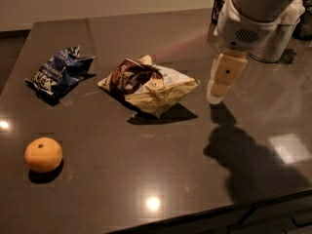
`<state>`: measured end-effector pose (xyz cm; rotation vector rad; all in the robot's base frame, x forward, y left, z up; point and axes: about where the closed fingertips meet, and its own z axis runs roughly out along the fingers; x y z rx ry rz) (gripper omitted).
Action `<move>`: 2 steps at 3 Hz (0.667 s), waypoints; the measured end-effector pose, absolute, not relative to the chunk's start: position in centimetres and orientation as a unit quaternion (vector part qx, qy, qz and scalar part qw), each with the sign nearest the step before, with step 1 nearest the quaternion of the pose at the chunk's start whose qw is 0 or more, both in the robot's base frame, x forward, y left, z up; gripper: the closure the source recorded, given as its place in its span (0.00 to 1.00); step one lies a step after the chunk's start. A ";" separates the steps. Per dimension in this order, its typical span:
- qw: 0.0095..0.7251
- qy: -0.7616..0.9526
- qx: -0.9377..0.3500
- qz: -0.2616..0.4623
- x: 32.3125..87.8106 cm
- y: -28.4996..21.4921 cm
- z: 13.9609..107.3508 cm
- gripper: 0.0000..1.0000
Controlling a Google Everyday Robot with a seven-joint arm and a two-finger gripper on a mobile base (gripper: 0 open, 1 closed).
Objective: Move brown chip bag near blue chip bag
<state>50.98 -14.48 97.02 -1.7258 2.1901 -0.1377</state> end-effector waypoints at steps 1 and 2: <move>0.166 0.781 -0.602 -0.020 52.5 -12.1 94.4 0.00; 0.168 0.785 -0.596 0.006 52.9 -10.1 92.2 0.00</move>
Offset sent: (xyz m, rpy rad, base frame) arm 0.0239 0.0659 -0.0774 0.1420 0.1150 -0.0257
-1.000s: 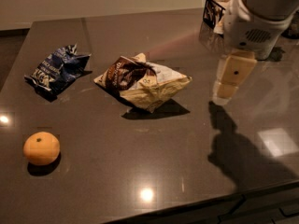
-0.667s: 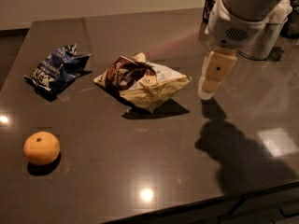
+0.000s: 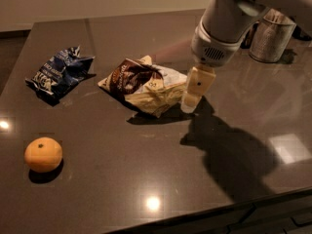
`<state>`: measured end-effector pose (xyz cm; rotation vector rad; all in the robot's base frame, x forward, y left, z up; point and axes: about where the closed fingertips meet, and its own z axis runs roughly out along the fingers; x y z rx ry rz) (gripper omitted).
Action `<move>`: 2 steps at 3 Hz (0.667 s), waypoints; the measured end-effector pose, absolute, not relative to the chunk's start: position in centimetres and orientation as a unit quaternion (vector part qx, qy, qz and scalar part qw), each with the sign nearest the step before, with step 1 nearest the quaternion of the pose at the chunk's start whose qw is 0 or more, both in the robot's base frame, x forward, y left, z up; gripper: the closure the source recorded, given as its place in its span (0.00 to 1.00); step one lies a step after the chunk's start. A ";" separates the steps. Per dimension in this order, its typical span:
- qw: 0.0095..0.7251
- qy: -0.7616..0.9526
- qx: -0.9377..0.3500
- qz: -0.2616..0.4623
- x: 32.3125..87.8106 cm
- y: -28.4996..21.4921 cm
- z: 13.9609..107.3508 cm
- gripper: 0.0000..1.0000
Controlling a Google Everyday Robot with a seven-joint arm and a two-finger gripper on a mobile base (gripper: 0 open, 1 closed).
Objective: Move brown chip bag near blue chip bag
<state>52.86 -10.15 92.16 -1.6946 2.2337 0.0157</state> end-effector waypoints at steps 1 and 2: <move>0.175 0.785 -0.594 0.029 52.9 -8.1 90.2 0.00; 0.176 0.778 -0.602 0.045 52.8 -5.9 89.1 0.16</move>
Offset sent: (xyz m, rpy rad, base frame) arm -0.0002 0.0694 -0.0461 0.1029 0.0524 0.0636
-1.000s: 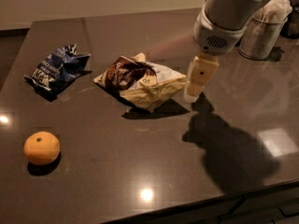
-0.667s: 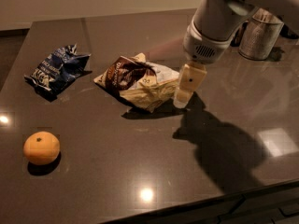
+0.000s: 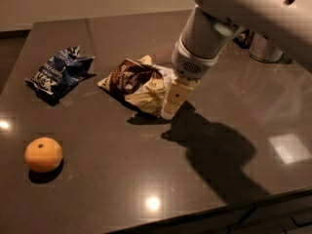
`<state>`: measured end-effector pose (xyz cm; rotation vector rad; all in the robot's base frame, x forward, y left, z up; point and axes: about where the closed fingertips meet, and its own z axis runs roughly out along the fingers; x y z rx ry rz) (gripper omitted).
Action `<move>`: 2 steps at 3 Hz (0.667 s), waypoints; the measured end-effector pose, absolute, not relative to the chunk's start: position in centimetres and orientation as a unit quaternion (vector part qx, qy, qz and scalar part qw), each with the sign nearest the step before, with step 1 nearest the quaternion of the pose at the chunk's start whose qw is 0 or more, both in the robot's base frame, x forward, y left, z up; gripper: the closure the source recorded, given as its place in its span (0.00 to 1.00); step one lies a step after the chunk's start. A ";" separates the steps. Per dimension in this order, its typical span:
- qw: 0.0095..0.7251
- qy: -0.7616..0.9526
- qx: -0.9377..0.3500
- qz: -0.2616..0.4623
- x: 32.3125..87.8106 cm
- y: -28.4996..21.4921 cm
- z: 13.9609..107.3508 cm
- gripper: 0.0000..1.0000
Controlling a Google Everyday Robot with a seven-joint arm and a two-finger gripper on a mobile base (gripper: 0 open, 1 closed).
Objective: Move brown chip bag near blue chip bag
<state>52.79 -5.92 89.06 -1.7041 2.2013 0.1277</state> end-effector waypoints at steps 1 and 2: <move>0.182 0.776 -0.601 0.060 52.9 -4.7 88.7 0.36; 0.184 0.764 -0.614 0.072 52.4 -2.9 89.7 0.59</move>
Offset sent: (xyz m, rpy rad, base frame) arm -0.0083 0.0554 0.0192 0.0715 0.0244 0.0969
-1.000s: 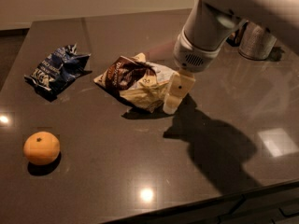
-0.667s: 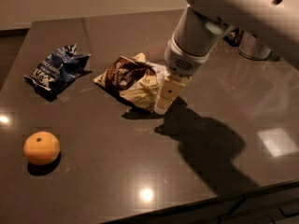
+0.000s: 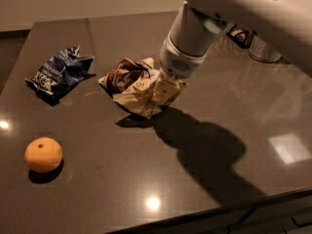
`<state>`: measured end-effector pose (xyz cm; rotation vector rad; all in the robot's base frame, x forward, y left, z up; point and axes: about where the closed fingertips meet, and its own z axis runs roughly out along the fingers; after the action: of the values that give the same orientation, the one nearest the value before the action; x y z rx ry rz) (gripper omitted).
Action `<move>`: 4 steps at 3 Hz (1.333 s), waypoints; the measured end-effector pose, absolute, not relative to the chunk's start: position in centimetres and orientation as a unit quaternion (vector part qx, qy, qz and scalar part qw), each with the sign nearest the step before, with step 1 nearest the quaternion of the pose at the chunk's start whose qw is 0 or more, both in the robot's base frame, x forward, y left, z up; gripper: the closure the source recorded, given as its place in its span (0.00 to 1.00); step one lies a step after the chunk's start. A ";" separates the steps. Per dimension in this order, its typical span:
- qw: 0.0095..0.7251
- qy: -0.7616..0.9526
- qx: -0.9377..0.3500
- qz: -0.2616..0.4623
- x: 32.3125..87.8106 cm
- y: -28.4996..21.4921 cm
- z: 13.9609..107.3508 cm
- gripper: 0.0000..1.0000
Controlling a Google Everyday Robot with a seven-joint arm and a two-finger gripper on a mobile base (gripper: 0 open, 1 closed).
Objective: Move brown chip bag near blue chip bag
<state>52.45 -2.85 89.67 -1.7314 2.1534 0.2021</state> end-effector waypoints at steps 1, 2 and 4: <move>0.191 0.744 -0.636 0.076 52.5 -0.1 91.5 0.83; 0.196 0.727 -0.652 0.084 53.7 2.9 92.9 1.00; 0.211 0.704 -0.672 0.088 57.2 7.3 94.5 0.82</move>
Offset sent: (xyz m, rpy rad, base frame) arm 0.0288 0.0923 0.0515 0.0483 -0.0321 0.1631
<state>57.24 7.26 94.50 -1.8686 1.9562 0.2445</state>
